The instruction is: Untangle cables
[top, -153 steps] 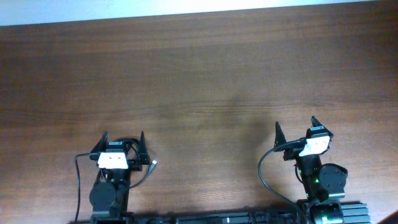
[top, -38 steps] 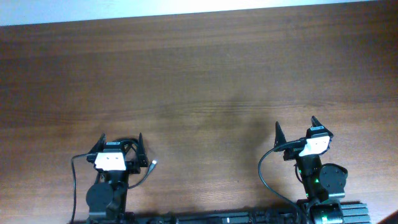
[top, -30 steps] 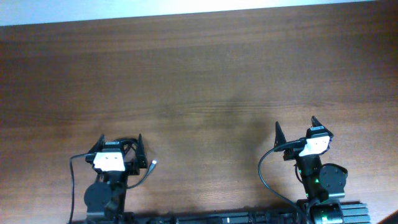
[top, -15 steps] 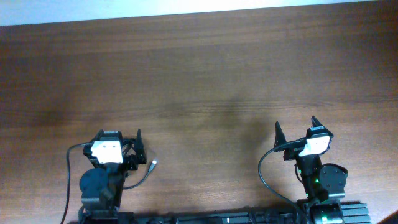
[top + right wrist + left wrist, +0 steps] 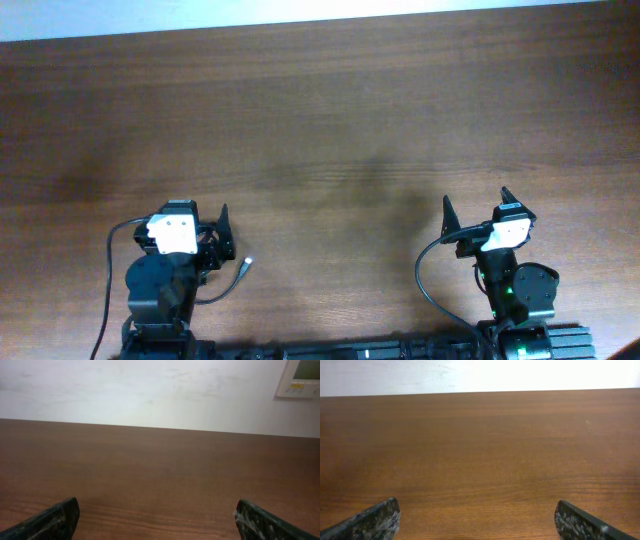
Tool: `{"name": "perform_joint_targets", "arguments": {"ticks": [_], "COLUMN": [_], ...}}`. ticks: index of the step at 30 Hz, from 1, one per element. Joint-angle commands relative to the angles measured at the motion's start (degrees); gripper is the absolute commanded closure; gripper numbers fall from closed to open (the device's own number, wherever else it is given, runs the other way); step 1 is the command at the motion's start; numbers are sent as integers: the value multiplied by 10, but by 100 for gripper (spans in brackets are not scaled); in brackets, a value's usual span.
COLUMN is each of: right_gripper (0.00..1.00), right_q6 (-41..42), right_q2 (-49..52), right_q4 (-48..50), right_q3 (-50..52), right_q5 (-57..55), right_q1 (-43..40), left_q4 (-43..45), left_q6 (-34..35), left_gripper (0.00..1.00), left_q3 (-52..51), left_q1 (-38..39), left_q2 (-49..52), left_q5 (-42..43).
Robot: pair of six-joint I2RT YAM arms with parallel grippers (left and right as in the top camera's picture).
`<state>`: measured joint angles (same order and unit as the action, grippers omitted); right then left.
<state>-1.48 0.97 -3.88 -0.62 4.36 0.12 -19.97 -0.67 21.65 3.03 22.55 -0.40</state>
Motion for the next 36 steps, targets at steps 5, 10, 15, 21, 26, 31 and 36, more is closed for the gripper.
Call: {"name": "perform_joint_targets", "arguments": {"ticks": [5, 10, 15, 21, 26, 31, 36], "right_gripper": [1, 1, 1, 1, 1, 1, 1], "right_q6": [2, 2, 2, 2, 2, 2, 2], "right_q2": [1, 1, 1, 1, 1, 1, 1], "right_q4": [-3, -3, -3, -3, -3, -3, -3], "right_q3": [3, 3, 3, 3, 3, 3, 3], "right_q5": [-5, -5, -5, -5, -5, -5, -5], "right_q1": [-2, -2, -2, -2, -2, -2, -2], "left_q4": [1, 0, 0, -3, -3, -3, -3], "left_q6": [-11, -11, -11, -11, -11, -11, -11], "left_gripper": [1, 1, 1, 1, 1, 1, 1], "left_q3": [18, 18, 18, 20, 20, 21, 21], "left_q1": [-3, -3, -3, -3, -3, -3, -3], "left_q2": [3, 3, 3, 3, 3, 4, 4], "left_q5": [16, 26, 31, 37, 37, 47, 47]}}
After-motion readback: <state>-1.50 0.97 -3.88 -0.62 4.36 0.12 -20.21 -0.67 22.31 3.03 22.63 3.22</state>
